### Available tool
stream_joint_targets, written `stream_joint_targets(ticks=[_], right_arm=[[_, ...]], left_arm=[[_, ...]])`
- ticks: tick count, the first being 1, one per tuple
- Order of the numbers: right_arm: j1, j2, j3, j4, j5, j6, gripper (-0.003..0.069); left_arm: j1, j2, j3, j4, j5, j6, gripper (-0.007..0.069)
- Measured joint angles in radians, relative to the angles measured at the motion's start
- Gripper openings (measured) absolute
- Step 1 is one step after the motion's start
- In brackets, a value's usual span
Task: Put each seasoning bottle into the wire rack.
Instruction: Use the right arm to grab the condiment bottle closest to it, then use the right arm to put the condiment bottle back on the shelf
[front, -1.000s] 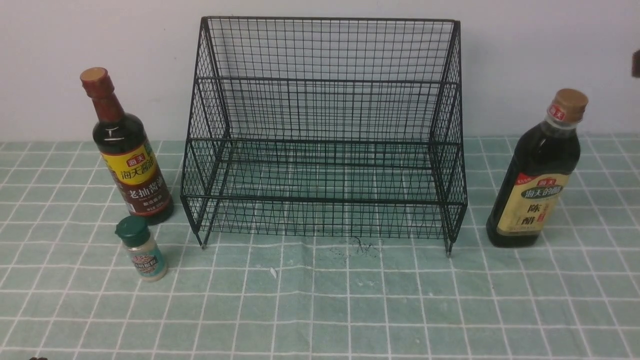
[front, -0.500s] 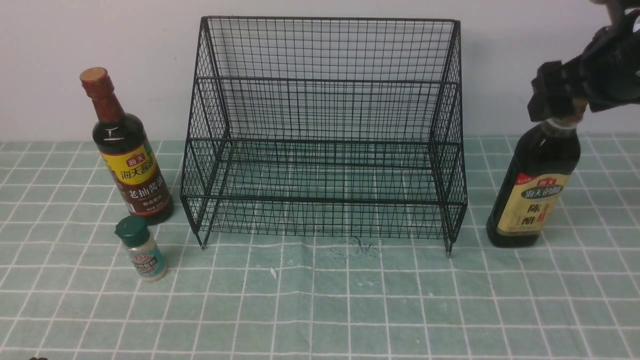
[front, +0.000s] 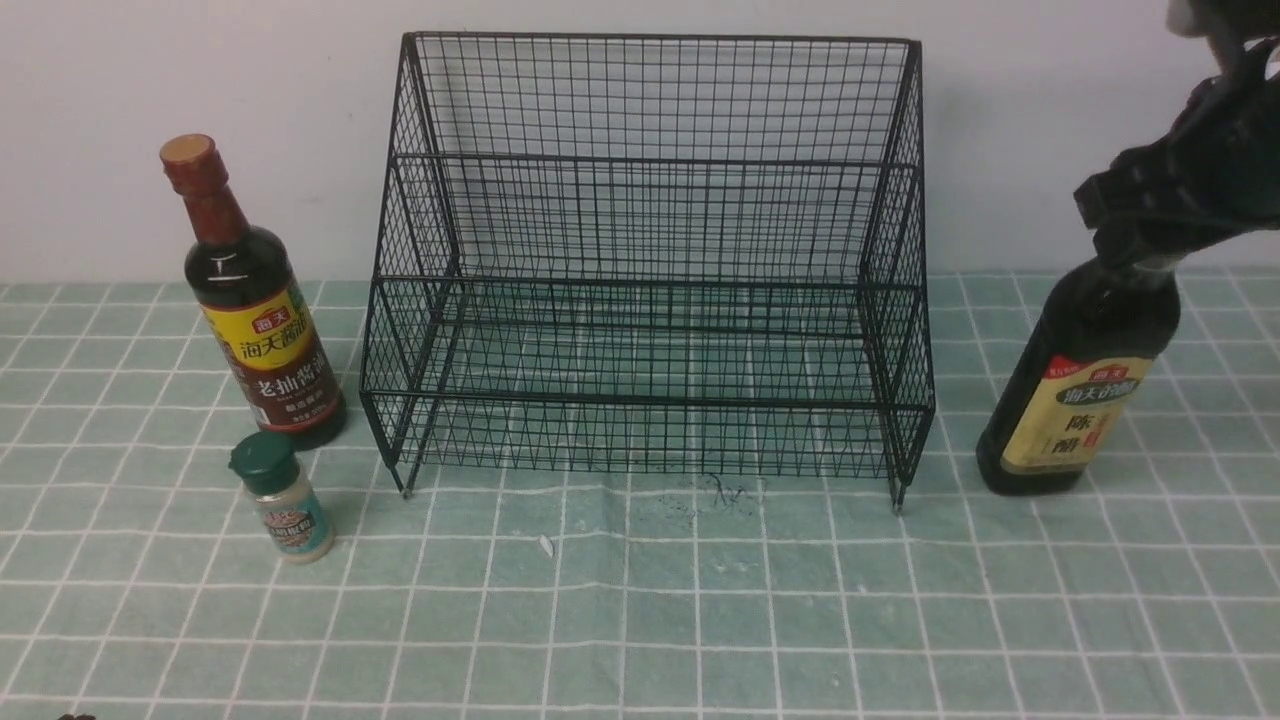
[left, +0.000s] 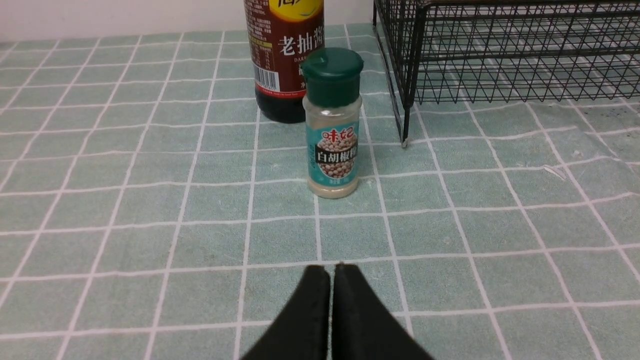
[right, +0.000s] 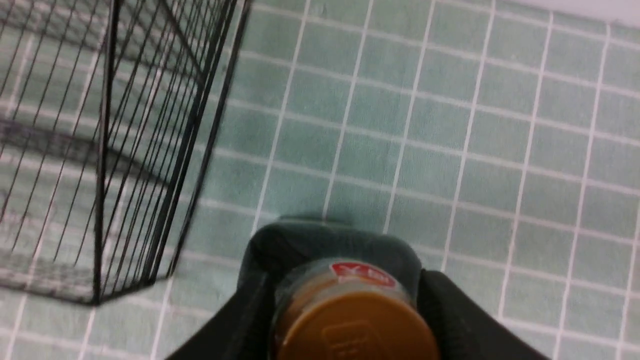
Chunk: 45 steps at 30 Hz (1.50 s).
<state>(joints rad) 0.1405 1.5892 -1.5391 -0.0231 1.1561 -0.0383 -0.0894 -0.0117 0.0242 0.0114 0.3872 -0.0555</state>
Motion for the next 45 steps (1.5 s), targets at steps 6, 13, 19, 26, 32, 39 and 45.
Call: stream_joint_targets(ticks=[6, 13, 19, 26, 32, 39, 45], right_arm=[[0.01, -0.127, -0.159, -0.004, 0.117, -0.008, 0.0335], [0.139, -0.17, -0.369, -0.025, 0.157, -0.017, 0.0335], [0.29, -0.09, -0.439, -0.012, 0.053, 0.028, 0.0335], [0.321, 0.046, -0.44, -0.057, -0.14, 0.124, 0.0335], [0.321, 0.14, -0.443, -0.157, -0.181, 0.189, 0.0335], [0.321, 0.258, -0.445, -0.174, -0.121, 0.23, 0.0335], [0.321, 0.326, -0.441, -0.173, -0.097, 0.292, 0.0335]], left_arm=[[0.0, 0.0, 0.0, 0.0, 0.0, 0.0, -0.0006], [0.0, 0.0, 0.0, 0.0, 0.0, 0.0, -0.0006], [0.0, 0.0, 0.0, 0.0, 0.0, 0.0, -0.0006], [0.0, 0.0, 0.0, 0.0, 0.0, 0.0, -0.0006], [0.0, 0.0, 0.0, 0.0, 0.0, 0.0, -0.0006], [0.0, 0.0, 0.0, 0.0, 0.0, 0.0, -0.0006], [0.0, 0.0, 0.0, 0.0, 0.0, 0.0, -0.0006]])
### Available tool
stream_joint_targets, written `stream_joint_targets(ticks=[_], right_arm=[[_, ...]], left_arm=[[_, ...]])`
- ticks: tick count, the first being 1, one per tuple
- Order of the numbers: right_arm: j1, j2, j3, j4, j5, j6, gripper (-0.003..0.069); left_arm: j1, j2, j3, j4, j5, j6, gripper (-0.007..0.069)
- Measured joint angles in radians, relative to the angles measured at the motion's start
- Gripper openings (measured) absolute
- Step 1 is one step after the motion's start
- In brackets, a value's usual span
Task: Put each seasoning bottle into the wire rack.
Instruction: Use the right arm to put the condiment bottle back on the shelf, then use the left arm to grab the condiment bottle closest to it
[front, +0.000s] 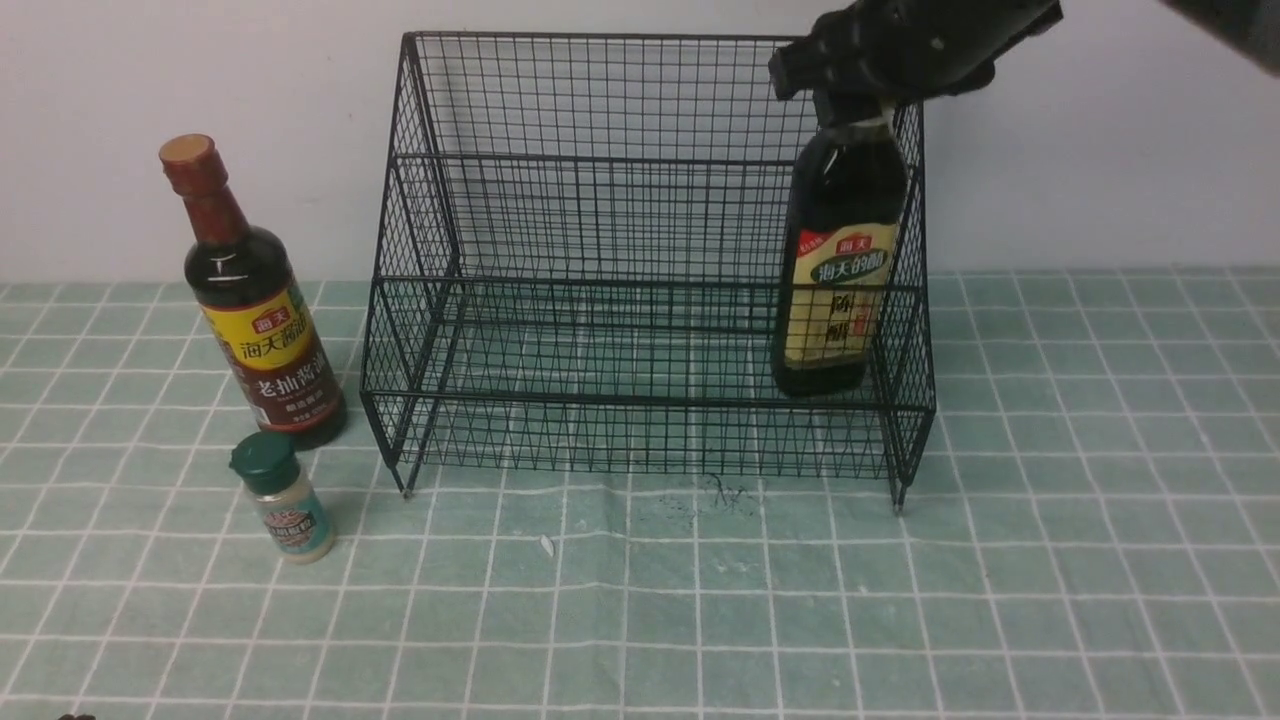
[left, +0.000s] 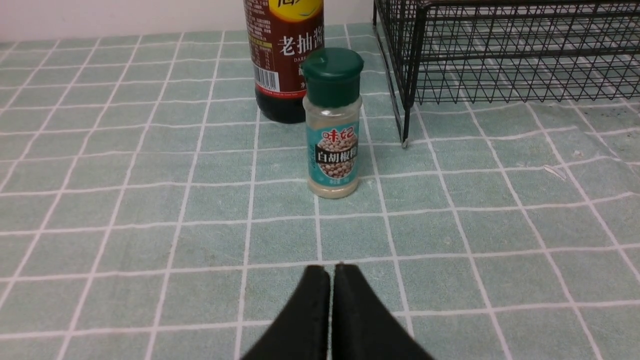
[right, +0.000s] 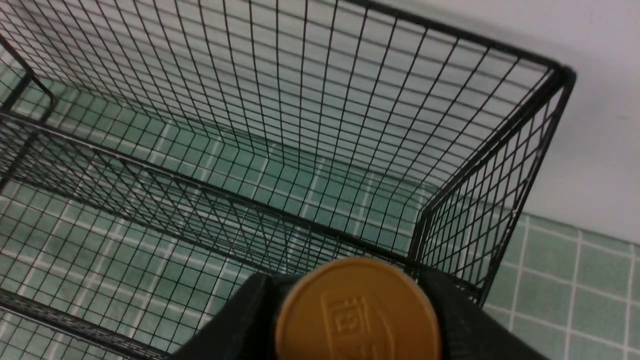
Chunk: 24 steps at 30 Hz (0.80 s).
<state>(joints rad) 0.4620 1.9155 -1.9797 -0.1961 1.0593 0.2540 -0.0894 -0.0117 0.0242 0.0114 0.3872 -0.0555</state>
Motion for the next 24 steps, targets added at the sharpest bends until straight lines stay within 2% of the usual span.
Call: stream_joint_targets(ticks=[6, 13, 17, 20, 22, 24], right_arm=[[0.0, 0.012, -0.008, -0.003, -0.016, 0.02, 0.0351], [0.0, -0.016, -0.027, -0.005, -0.001, 0.023, 0.0502], [0.0, -0.099, -0.094, -0.023, 0.095, 0.002, 0.0526], [0.0, -0.192, -0.155, -0.034, 0.183, -0.042, 0.0489], [0.0, -0.278, -0.182, -0.042, 0.196, -0.067, 0.0412], [0.0, -0.386, -0.178, -0.048, 0.203, -0.076, 0.0297]], left_arm=[[0.0, 0.0, 0.0, 0.0, 0.0, 0.0, -0.0006], [0.0, 0.0, 0.0, 0.0, 0.0, 0.0, -0.0006], [0.0, 0.0, 0.0, 0.0, 0.0, 0.0, -0.0006], [0.0, 0.0, 0.0, 0.0, 0.0, 0.0, -0.0006], [0.0, 0.0, 0.0, 0.0, 0.0, 0.0, -0.0006], [0.0, 0.0, 0.0, 0.0, 0.0, 0.0, -0.0006]])
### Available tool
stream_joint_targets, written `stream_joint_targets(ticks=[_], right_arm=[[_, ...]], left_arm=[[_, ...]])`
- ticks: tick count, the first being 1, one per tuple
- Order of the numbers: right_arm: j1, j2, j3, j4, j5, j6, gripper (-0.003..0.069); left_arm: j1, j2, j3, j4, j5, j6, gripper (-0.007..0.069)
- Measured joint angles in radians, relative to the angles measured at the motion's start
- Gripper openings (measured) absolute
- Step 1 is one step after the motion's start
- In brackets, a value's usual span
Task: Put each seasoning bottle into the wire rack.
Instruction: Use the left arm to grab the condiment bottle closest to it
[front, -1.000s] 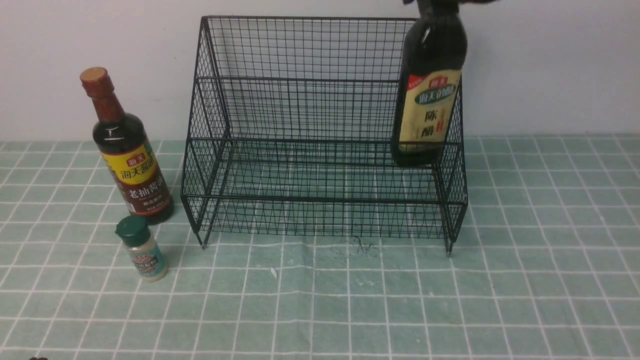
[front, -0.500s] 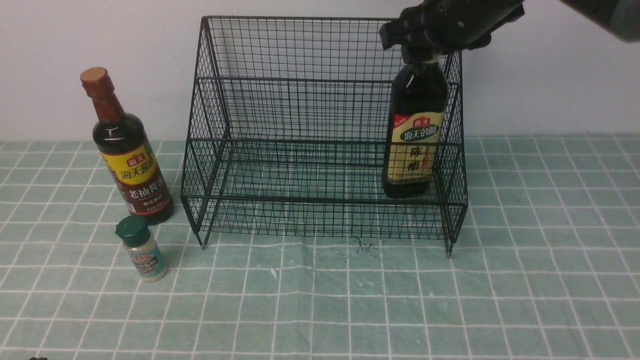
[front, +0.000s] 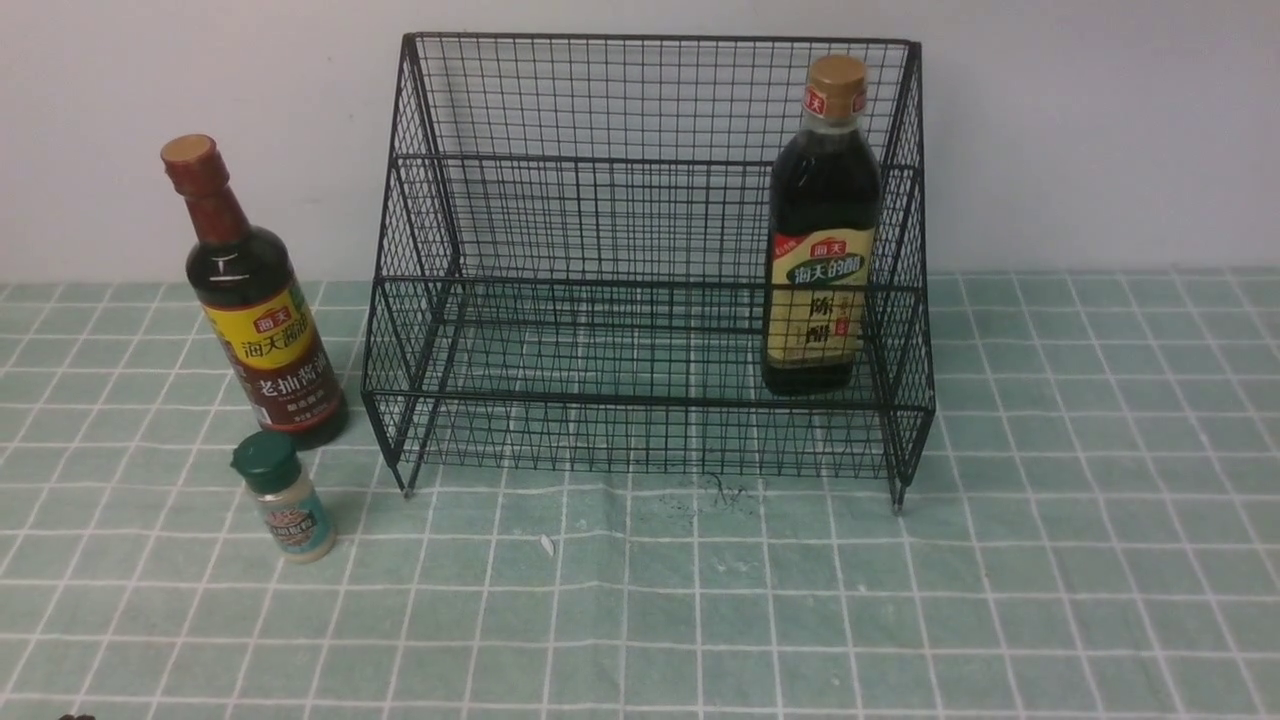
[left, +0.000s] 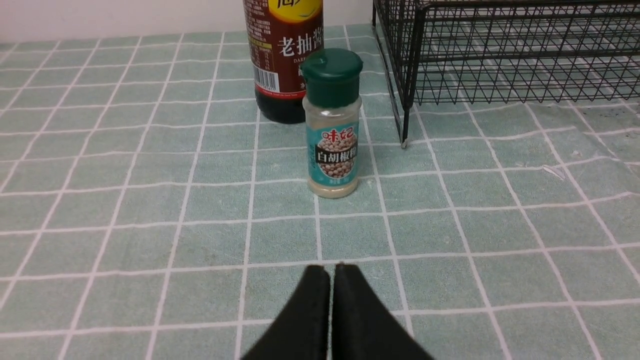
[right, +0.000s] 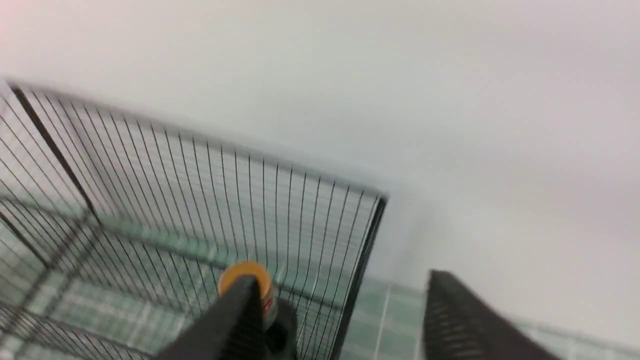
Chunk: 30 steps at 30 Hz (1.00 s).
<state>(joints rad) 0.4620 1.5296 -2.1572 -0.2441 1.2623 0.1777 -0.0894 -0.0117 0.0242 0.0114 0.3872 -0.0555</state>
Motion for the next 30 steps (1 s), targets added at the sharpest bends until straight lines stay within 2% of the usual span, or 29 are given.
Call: stream_joint_targets(ticks=[2, 3, 4, 7, 8, 9, 10, 11, 13, 14, 15, 18, 21, 24, 30], right_arm=[[0.0, -0.126, 0.032, 0.0, 0.004, 0.0, 0.016], [0.0, -0.126, 0.037, 0.001, 0.004, 0.0, 0.0146], [0.0, -0.254, 0.091, 0.008, 0.004, 0.009, 0.0058], [0.0, -0.469, 0.251, 0.019, 0.004, 0.055, 0.0], [0.0, -0.486, 0.266, 0.02, 0.004, 0.059, -0.0001], [0.0, -0.635, 0.421, 0.027, -0.004, 0.087, -0.001], [0.0, -0.635, 0.421, 0.027, -0.007, 0.087, -0.001], [0.0, -0.801, 0.634, 0.033, -0.089, 0.111, -0.0013], [0.0, -0.945, 0.846, 0.041, -0.264, 0.121, -0.0014], [0.0, -0.96, 0.87, 0.043, -0.285, 0.122, -0.0014], [0.0, -1.081, 1.055, 0.045, -0.441, 0.125, -0.0014], [0.0, -1.273, 1.338, 0.038, -0.744, 0.138, -0.0015], [0.0, -1.388, 1.494, 0.036, -0.912, 0.181, -0.0015], [0.0, -1.462, 1.599, 0.034, -0.979, 0.205, -0.0015], [0.0, -1.494, 1.708, 0.028, -0.991, 0.205, -0.0015]], left_arm=[[0.0, 0.0, 0.0, 0.0, 0.0, 0.0, -0.0006], [0.0, 0.0, 0.0, 0.0, 0.0, 0.0, -0.0006], [0.0, 0.0, 0.0, 0.0, 0.0, 0.0, -0.0006], [0.0, 0.0, 0.0, 0.0, 0.0, 0.0, -0.0006], [0.0, 0.0, 0.0, 0.0, 0.0, 0.0, -0.0006], [0.0, 0.0, 0.0, 0.0, 0.0, 0.0, -0.0006], [0.0, 0.0, 0.0, 0.0, 0.0, 0.0, -0.0006], [0.0, 0.0, 0.0, 0.0, 0.0, 0.0, -0.0006], [0.0, 0.0, 0.0, 0.0, 0.0, 0.0, -0.0006], [0.0, 0.0, 0.0, 0.0, 0.0, 0.0, -0.0006], [0.0, 0.0, 0.0, 0.0, 0.0, 0.0, -0.0006], [0.0, 0.0, 0.0, 0.0, 0.0, 0.0, -0.0006], [0.0, 0.0, 0.0, 0.0, 0.0, 0.0, -0.0006], [0.0, 0.0, 0.0, 0.0, 0.0, 0.0, -0.0006], [0.0, 0.0, 0.0, 0.0, 0.0, 0.0, -0.0006]])
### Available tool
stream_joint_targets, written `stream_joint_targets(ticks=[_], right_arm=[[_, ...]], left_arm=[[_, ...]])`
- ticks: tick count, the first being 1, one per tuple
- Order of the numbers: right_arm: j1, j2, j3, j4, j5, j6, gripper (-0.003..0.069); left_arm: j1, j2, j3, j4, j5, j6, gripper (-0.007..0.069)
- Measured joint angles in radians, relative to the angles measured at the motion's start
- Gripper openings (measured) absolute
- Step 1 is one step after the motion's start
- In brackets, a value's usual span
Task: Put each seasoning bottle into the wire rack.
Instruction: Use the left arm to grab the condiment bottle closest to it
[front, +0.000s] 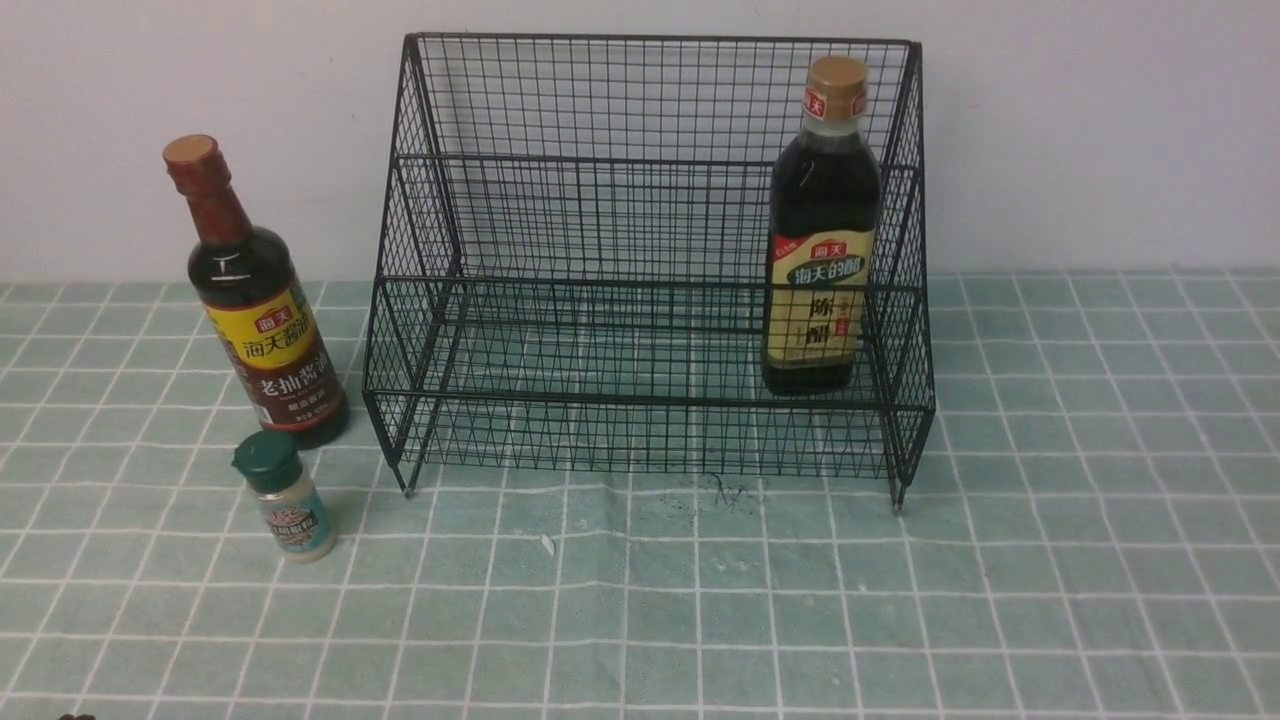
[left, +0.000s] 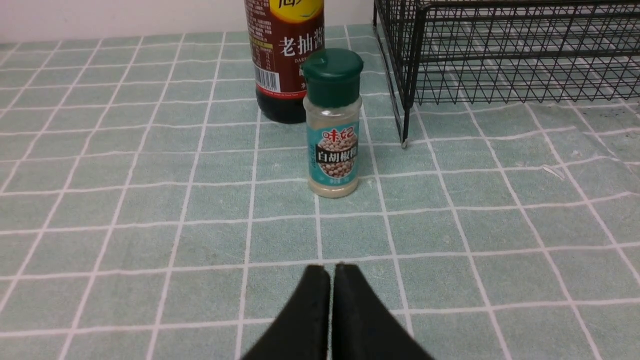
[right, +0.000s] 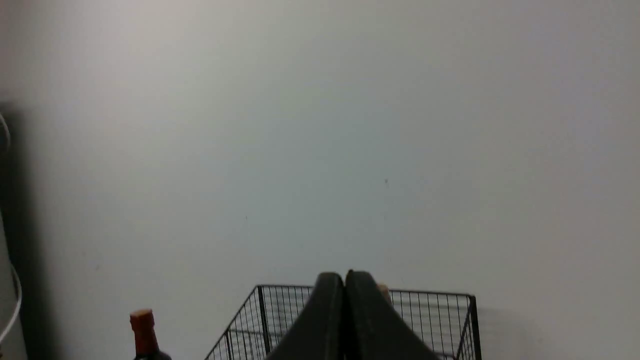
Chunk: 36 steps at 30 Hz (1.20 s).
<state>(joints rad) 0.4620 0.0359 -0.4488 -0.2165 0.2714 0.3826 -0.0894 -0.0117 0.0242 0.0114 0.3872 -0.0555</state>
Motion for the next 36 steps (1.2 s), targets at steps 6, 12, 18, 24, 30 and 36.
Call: stream_joint_targets(ticks=[6, 12, 18, 24, 30, 36], right_arm=[[0.0, 0.0, 0.039, -0.002, 0.028, 0.0, -0.0015], [0.0, 0.0, 0.045, 0.015, 0.035, -0.01, -0.0015], [0.0, 0.0, 0.045, 0.167, 0.039, -0.208, -0.0015], [-0.001, 0.0, 0.05, 0.216, 0.055, -0.277, -0.0015], [-0.197, -0.026, 0.176, 0.19, 0.062, -0.298, -0.0015], [-0.408, -0.028, 0.37, 0.184, 0.068, -0.298, -0.0015]], left_arm=[[0.0, 0.0, 0.0, 0.0, 0.0, 0.0, -0.0006], [0.0, 0.0, 0.0, 0.0, 0.0, 0.0, -0.0006], [0.0, 0.0, 0.0, 0.0, 0.0, 0.0, -0.0006], [0.0, 0.0, 0.0, 0.0, 0.0, 0.0, -0.0006], [0.0, 0.0, 0.0, 0.0, 0.0, 0.0, -0.0006], [0.0, 0.0, 0.0, 0.0, 0.0, 0.0, -0.0006]])
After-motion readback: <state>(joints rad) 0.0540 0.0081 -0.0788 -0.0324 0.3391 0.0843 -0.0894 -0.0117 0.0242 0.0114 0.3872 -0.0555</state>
